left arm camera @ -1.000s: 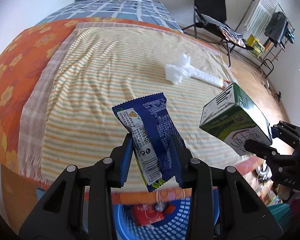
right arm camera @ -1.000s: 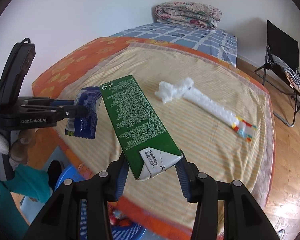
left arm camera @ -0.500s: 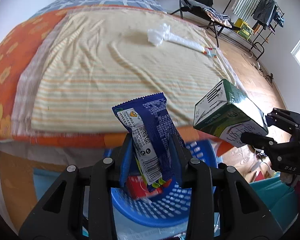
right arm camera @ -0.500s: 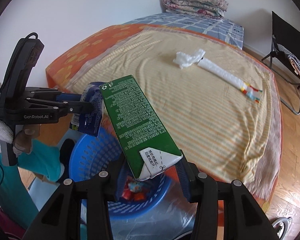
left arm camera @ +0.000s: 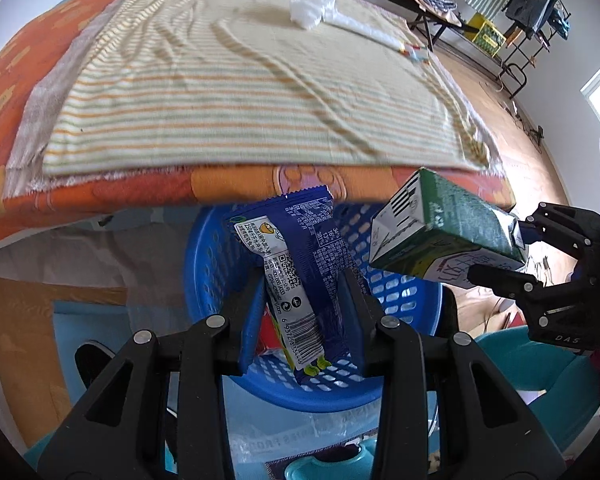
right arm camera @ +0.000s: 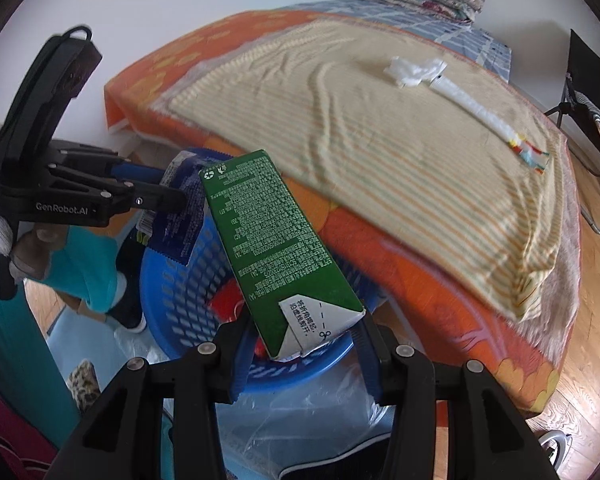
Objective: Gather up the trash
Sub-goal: 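Lower the wrapper and carton into the basket and open both grippers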
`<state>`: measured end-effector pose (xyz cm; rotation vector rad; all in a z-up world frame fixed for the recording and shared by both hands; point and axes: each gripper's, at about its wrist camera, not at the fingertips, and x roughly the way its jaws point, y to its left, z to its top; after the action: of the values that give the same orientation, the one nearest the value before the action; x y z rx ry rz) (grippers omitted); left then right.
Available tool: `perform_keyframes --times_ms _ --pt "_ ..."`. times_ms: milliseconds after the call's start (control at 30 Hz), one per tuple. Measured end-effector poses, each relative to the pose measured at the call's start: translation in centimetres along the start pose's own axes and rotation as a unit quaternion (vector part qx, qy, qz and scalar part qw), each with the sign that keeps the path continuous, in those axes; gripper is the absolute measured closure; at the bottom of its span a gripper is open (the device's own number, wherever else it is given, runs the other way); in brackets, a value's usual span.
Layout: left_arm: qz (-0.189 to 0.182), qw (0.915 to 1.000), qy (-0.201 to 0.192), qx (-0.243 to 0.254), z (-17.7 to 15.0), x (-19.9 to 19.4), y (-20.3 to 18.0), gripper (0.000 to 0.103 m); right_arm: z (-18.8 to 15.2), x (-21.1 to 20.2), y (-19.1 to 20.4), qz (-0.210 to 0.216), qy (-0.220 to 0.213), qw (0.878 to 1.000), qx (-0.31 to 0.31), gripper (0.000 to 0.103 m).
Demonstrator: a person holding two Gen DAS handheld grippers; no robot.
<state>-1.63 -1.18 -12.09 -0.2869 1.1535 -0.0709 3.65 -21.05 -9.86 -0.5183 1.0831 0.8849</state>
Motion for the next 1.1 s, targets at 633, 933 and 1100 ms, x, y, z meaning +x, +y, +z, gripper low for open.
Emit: perform_keyframes --times_ms 633,933,1100 --pt "0.015 0.9988 0.047 0.008 -1.7 3.0 0.3 0.067 -0.9 3.2 1.5 0.005 0.042 0.999 -0.016 0.056" --pt "0.020 0.9984 0.051 0.012 -1.6 3.4 0.2 0.067 -1.0 3.8 1.0 0.002 0.045 0.999 -0.006 0.056" --pt "0.021 0.9984 0.052 0.009 -1.5 3.4 0.3 0.064 -1.0 4.1 0.8 -0.002 0.047 0.999 -0.003 0.046"
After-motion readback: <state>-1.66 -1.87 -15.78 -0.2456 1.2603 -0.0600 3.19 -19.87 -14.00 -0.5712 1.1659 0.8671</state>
